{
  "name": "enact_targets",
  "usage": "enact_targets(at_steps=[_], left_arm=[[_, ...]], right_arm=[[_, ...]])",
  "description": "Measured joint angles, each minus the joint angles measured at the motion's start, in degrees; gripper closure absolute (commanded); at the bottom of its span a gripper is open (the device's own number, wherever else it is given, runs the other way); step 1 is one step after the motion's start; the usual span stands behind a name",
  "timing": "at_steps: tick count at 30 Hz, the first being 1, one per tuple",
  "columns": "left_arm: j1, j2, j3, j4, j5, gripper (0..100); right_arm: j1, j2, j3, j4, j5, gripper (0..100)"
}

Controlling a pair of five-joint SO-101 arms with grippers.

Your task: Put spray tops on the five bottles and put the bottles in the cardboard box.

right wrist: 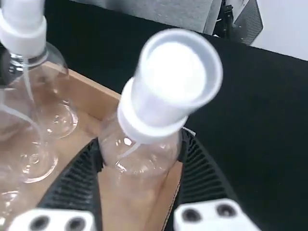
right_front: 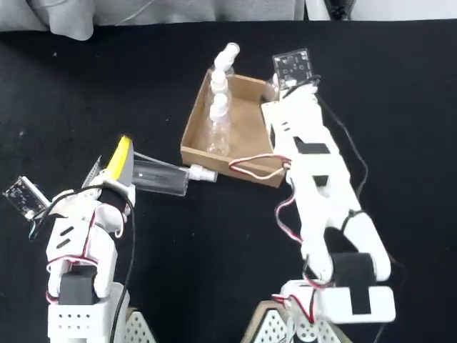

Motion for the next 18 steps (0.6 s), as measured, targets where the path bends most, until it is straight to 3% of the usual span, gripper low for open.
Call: enact_targets(at_steps=[18], left_arm=[[0.00, 0.00, 0.00, 0.00, 0.00, 79]], right_arm=[[1.58, 10.55, -3.08, -6.07, 0.00, 97.9]])
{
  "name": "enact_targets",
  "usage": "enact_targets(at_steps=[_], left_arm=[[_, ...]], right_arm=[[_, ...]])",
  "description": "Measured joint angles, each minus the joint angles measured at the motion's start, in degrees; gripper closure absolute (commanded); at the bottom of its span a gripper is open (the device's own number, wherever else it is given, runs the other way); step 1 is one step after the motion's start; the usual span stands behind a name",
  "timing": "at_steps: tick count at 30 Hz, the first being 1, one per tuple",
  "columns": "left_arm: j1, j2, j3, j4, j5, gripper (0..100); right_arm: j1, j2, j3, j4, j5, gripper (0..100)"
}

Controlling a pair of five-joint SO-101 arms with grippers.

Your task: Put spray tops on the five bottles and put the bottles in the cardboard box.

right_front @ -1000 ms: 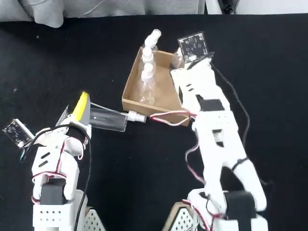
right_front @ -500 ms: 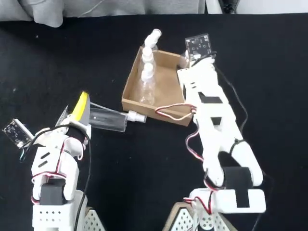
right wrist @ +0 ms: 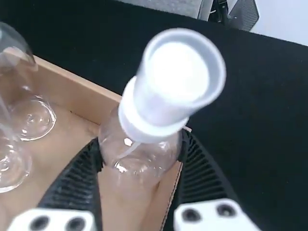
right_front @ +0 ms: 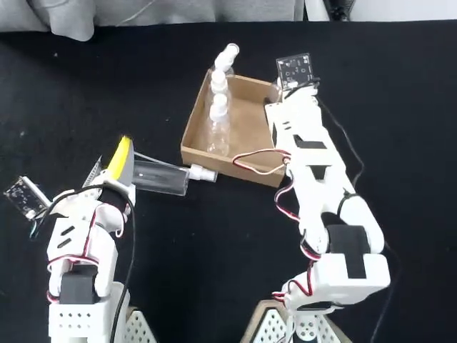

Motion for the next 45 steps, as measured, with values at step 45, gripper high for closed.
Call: enact_targets(at_steps=[45], left_arm=[[0.00, 0.00, 0.00, 0.00, 0.00, 79]], right_arm=[[0.00, -3.52, -0.09, 9.32, -0.09, 72.4]])
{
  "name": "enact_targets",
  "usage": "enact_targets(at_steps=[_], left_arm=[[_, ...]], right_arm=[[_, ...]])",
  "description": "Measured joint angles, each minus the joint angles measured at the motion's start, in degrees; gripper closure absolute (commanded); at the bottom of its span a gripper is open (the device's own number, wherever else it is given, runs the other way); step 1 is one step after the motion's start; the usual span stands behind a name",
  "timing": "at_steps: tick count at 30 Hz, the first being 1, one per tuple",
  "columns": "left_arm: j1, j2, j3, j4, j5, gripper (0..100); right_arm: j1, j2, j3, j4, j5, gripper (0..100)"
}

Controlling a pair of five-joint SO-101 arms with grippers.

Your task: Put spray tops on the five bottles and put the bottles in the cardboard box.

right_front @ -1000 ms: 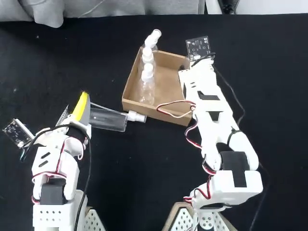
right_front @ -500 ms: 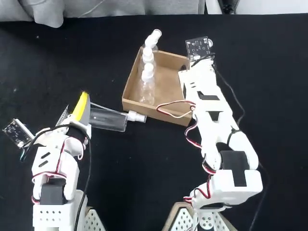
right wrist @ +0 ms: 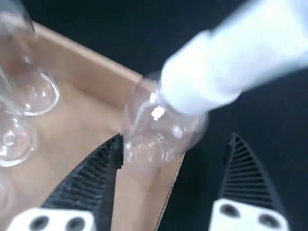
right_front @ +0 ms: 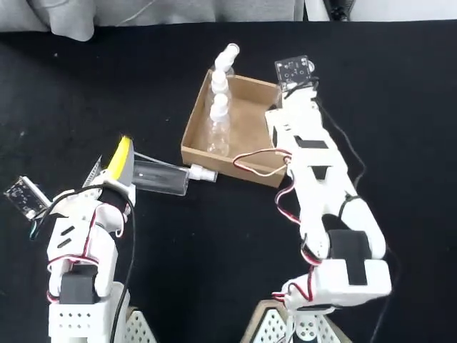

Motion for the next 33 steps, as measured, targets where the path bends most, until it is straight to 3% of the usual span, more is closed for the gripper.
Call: enact_targets(at_steps=[33], left_arm=[[0.00, 0.00, 0.00, 0.00, 0.00, 79]], right_arm=[[-0.70, -25.76, 0.00, 38.24, 0.00, 72.6]])
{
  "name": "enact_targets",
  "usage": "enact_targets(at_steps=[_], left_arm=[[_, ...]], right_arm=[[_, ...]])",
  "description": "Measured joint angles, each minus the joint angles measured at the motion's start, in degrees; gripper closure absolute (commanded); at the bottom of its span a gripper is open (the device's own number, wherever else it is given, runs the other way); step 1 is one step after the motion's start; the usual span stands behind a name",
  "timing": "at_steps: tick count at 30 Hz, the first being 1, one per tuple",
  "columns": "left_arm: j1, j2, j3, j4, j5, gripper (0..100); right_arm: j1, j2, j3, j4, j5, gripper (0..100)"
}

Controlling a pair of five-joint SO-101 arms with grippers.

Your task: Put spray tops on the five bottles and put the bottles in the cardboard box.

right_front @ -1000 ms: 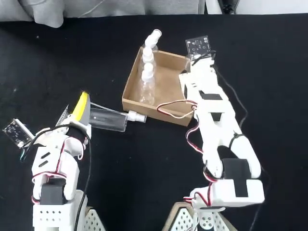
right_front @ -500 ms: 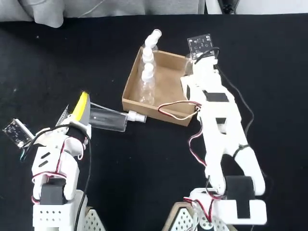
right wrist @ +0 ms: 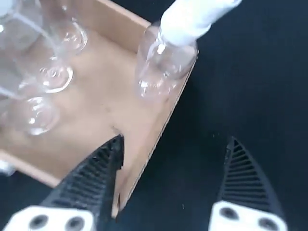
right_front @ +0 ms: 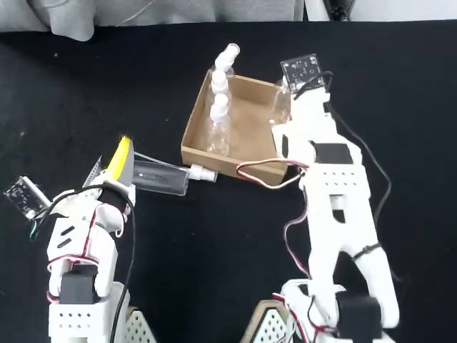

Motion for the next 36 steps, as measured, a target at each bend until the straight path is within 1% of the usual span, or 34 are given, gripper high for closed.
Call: enact_targets(at_steps=[5, 12, 18, 22, 26, 32, 36], left_arm=[[0.00, 0.00, 0.00, 0.00, 0.00, 79], [0.00, 0.00, -0.09, -3.08, -0.44, 79], [-0.97, 0.00, -1.49, -2.90, -7.47, 79], [-4.92, 0.00, -1.58, 0.88, -9.58, 79], [-9.93, 0.00, -1.58, 6.07, -11.78, 79], [-18.73, 0.00, -1.58, 12.57, -13.54, 79], [-25.85, 0.00, -1.49, 13.80, -18.55, 79]], right_arm=[[-2.64, -6.15, 0.00, 7.56, 0.00, 72.6], [-6.33, -15.12, 0.00, 18.55, 0.00, 72.6], [-11.08, -18.81, 0.00, 24.62, 0.09, 72.6], [-13.01, -18.90, -1.14, 26.99, 0.18, 72.6], [-15.82, -18.90, -4.13, 29.54, 2.11, 72.6], [-21.10, -18.90, -8.09, 32.26, 2.73, 72.6], [-24.70, -18.90, -8.35, 32.26, 2.64, 72.6]])
